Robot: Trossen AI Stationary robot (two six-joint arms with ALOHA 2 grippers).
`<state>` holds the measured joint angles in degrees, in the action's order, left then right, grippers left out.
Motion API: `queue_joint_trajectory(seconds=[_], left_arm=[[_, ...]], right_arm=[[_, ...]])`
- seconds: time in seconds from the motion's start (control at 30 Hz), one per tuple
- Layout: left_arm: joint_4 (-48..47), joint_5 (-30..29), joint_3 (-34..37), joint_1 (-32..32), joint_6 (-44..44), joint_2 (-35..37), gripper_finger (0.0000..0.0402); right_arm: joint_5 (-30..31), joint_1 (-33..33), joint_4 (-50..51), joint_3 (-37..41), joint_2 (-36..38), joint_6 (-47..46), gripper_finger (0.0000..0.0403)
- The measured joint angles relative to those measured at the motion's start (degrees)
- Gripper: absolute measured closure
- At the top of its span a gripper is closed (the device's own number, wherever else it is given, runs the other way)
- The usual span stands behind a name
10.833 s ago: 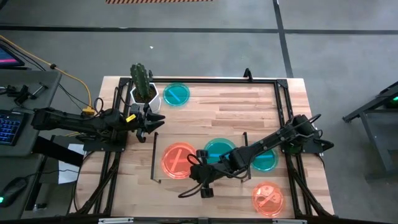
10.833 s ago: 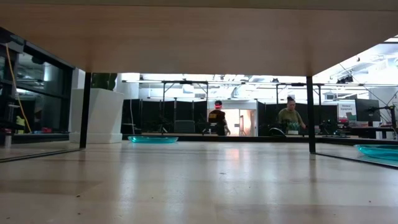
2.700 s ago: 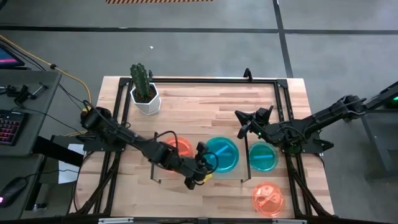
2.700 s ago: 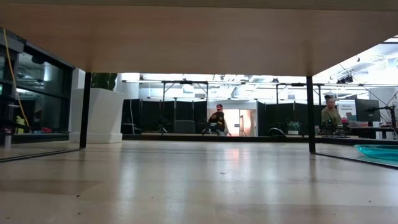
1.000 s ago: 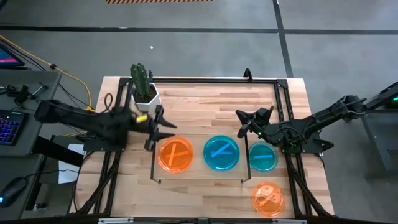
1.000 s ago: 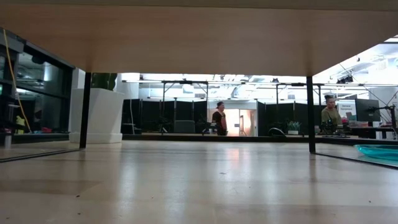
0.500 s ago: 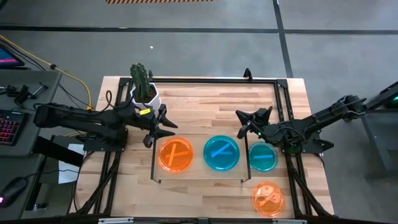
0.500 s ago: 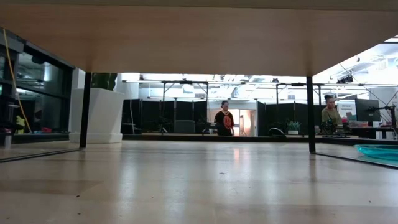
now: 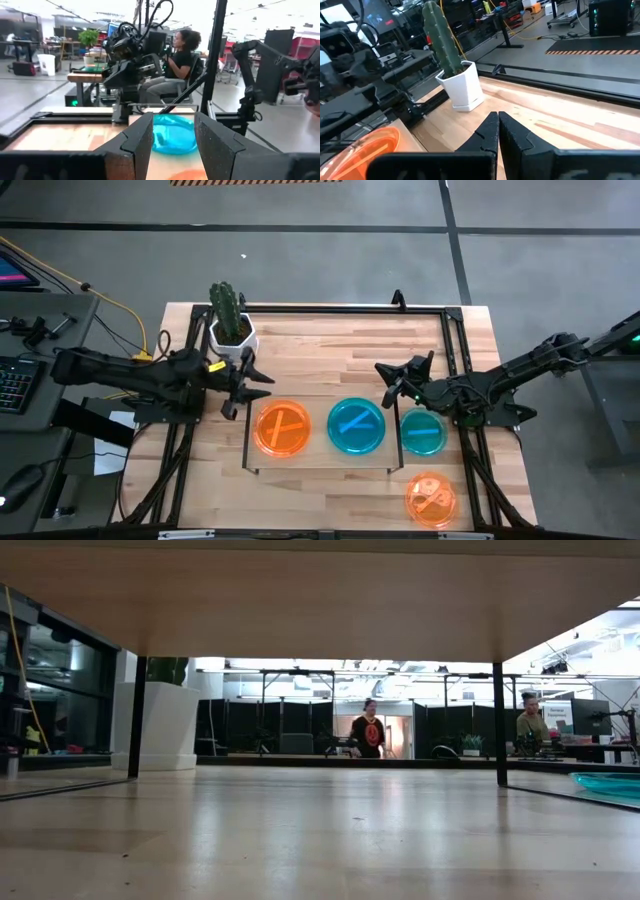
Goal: Place and stack plates onto a shelf
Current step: Stack the blue transparent plate on top of the blue transparent plate
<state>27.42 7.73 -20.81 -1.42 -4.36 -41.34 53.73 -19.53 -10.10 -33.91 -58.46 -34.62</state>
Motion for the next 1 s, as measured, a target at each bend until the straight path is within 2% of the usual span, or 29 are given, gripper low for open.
queue_joint_trajectory(seconds=[0.2, 0.4, 0.5, 0.6, 0.67, 0.73, 0.87, 1.0], left_arm=[[4.46, -2.18, 6.98, 3.18, -0.94, 6.82, 0.0266], [5.15, -2.14, 7.80, 4.10, -2.47, 9.53, 0.0266], [5.34, -2.12, 7.80, 4.09, -2.49, 9.54, 0.0266], [5.23, -2.12, 7.80, 4.08, -2.57, 9.48, 0.0266], [4.99, -2.12, 7.80, 4.08, -3.08, 9.48, 0.0266], [4.99, -2.12, 7.80, 4.08, -3.59, 9.48, 0.0266], [4.22, -2.12, 7.80, 4.08, -4.50, 9.48, 0.0266], [3.70, -2.12, 7.80, 4.08, -4.60, 9.48, 0.0266]], right_arm=[[1.29, 0.00, -0.03, 0.00, 0.00, 0.12, 0.0402], [3.76, 1.33, -1.32, -0.18, 0.23, 1.90, 0.0402], [-1.23, 2.69, -1.10, -3.16, 1.66, 8.39, 0.0402], [-4.88, 2.45, 1.26, -9.31, 3.18, 12.82, 0.0402], [-5.10, 1.38, 9.69, -15.12, 3.52, 12.48, 0.0402], [-4.67, 0.19, 23.29, -22.09, 2.94, 7.92, 0.0402], [-4.34, -2.55, 53.80, -34.58, -1.18, -9.77, 0.0402], [-4.40, -5.62, 75.70, -43.21, -6.56, -25.39, 0.0402]])
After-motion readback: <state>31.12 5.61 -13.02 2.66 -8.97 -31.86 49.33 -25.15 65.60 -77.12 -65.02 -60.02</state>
